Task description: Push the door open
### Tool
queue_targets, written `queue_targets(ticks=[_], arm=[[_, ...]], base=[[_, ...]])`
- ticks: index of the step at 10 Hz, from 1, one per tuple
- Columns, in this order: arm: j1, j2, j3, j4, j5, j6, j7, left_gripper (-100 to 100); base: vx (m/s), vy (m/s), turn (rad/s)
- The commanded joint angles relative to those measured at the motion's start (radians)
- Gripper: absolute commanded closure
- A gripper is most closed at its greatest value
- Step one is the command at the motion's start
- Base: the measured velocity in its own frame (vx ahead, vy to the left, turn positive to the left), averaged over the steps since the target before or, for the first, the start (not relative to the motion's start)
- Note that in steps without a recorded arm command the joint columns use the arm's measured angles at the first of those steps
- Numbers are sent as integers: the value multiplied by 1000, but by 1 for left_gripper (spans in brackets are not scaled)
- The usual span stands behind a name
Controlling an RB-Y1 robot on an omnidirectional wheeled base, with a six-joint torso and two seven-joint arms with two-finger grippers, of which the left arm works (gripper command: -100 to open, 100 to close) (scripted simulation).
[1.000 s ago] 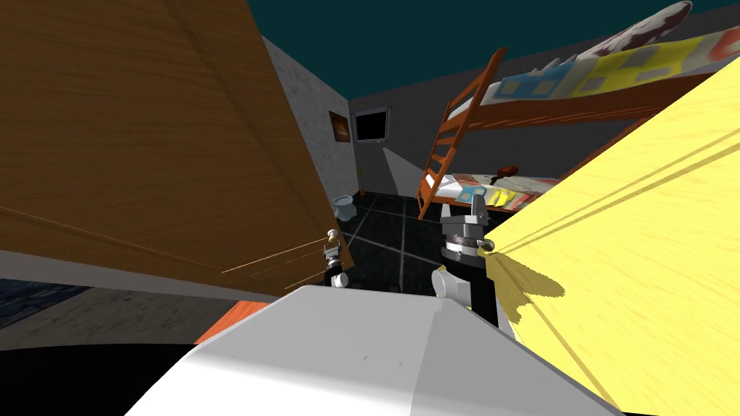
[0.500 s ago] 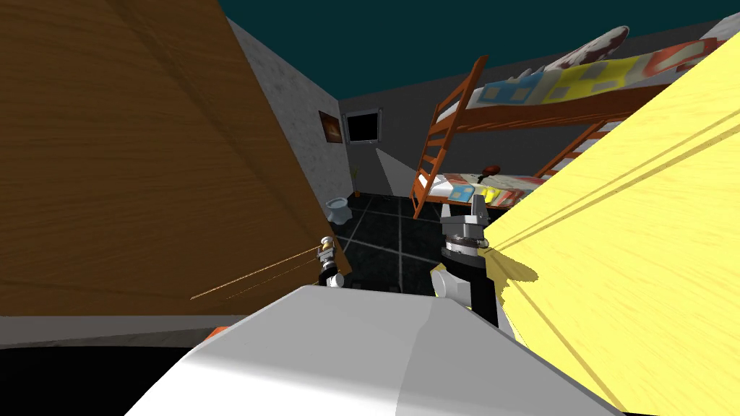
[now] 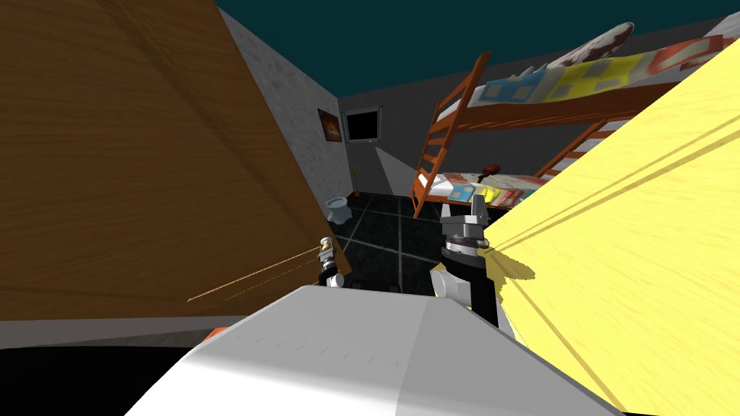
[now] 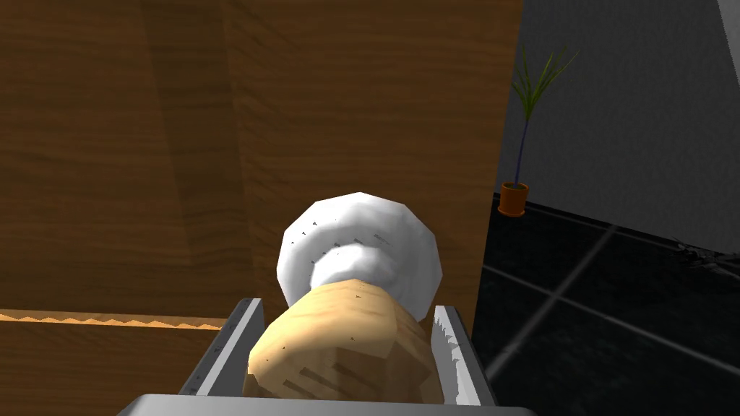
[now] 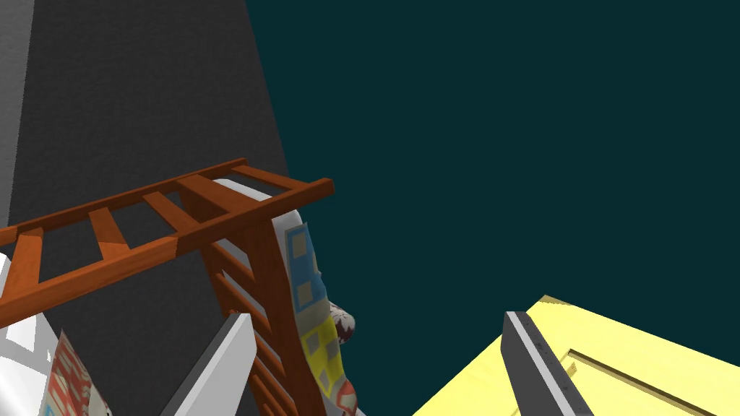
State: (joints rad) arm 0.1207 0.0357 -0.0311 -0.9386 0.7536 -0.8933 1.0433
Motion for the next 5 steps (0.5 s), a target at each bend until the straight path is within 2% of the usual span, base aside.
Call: queue_targets(ticks=[1, 2, 3, 5], arm=[[0, 0, 1, -1, 0, -2, 0, 100], [0, 0, 1, -1, 0, -2, 0, 100], [-1, 10, 14, 1, 11, 0, -3, 100], [-3, 16, 30, 1, 23, -1, -6, 100]], base=[[0, 0, 0], [0, 0, 0], [125, 24, 25], [205, 26, 46]])
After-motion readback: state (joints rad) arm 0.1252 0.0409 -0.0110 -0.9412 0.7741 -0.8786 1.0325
